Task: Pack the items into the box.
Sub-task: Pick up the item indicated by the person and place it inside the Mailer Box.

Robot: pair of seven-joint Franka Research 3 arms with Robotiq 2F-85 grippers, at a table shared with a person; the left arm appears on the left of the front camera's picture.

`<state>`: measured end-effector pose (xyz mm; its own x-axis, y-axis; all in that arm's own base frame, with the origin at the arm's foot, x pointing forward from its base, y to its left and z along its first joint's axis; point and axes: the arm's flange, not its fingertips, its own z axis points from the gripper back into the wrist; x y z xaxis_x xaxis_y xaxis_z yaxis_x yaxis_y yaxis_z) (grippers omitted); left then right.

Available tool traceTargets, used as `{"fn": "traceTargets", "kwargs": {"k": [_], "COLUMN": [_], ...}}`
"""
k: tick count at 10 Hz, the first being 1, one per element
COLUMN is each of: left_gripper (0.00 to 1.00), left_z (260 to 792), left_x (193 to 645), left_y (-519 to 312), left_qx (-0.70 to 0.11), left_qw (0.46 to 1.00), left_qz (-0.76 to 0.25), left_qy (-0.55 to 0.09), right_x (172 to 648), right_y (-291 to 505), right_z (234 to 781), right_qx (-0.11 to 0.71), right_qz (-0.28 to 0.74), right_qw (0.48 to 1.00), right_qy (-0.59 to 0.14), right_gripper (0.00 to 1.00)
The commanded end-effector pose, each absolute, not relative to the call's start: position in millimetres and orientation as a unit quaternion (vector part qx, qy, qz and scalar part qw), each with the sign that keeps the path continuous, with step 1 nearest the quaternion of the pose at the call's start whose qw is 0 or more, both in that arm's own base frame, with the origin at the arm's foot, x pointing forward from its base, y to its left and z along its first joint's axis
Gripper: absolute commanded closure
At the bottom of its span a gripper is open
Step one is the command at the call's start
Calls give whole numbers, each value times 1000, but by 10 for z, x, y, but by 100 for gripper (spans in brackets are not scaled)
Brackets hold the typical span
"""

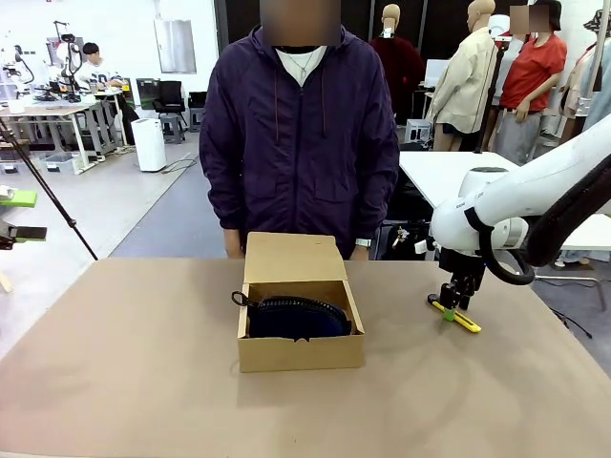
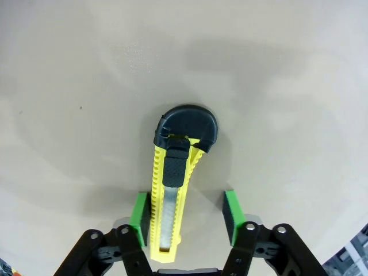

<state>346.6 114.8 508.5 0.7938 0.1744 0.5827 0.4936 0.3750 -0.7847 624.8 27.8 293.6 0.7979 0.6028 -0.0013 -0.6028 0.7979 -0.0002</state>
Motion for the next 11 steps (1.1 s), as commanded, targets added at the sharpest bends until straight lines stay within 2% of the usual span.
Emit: {"fn": "traceTargets", "kwargs": {"k": [1, 11], "left_gripper": [0, 0], "left_z": [5099, 5099], "left_x": [3435, 3435], "left_y": [1172, 1172], "left_qx": [-550, -550], "left_qw": [774, 774], "left_qz": [-106, -106], "left_qy": [-295, -295], "right_x": [6276, 6229], "right_y": [316, 324], "right_z": [2891, 3039], "right_qx": [-9, -6], "right_qz": [317, 330], "right_qw": [949, 944], "right_qy": [1, 9], "right_gripper": [100, 100]}}
